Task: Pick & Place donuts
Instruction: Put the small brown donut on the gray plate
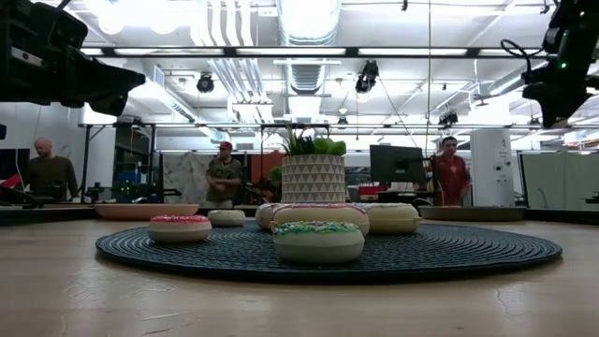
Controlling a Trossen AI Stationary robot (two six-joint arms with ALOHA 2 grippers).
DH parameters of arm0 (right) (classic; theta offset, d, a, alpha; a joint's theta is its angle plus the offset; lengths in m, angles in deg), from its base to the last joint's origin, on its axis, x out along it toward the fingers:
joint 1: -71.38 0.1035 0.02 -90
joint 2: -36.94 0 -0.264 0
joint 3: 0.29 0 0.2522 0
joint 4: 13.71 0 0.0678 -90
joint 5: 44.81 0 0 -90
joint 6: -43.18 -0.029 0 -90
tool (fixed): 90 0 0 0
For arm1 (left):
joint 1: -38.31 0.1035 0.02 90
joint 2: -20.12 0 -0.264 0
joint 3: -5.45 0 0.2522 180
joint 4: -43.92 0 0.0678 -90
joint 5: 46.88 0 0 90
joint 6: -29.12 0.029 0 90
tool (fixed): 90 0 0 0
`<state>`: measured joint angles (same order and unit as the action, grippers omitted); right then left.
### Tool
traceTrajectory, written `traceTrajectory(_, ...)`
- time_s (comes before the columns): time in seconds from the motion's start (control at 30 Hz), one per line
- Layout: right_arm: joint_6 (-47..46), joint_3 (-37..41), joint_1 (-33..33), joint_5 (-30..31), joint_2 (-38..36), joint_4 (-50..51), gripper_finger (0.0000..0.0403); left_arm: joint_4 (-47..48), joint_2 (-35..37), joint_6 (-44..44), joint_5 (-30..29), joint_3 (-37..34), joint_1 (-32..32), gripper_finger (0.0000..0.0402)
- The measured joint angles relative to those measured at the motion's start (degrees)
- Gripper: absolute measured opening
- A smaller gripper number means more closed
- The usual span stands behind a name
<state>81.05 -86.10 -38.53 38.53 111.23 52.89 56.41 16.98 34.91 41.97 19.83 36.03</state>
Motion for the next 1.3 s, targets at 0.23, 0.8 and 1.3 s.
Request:
traceTrajectory(0.23,1.42,-2.5,-0.04,-3.45,3.72,-1.33,0.021,0.0,-0.01,0.01,0.0,0.0,0.0,0.0)
traceTrajectory(0.8,1.78,-6.19,0.4,-14.99,11.66,-2.48,0.021,0.0,0.0,-0.01,0.0,0.0,0.02,0.0)
traceTrajectory(1.3,15.53,-6.19,4.86,-16.5,15.1,-2.54,0.021,0.0,0.01,0.01,0.0,0.0,0.0,0.0)
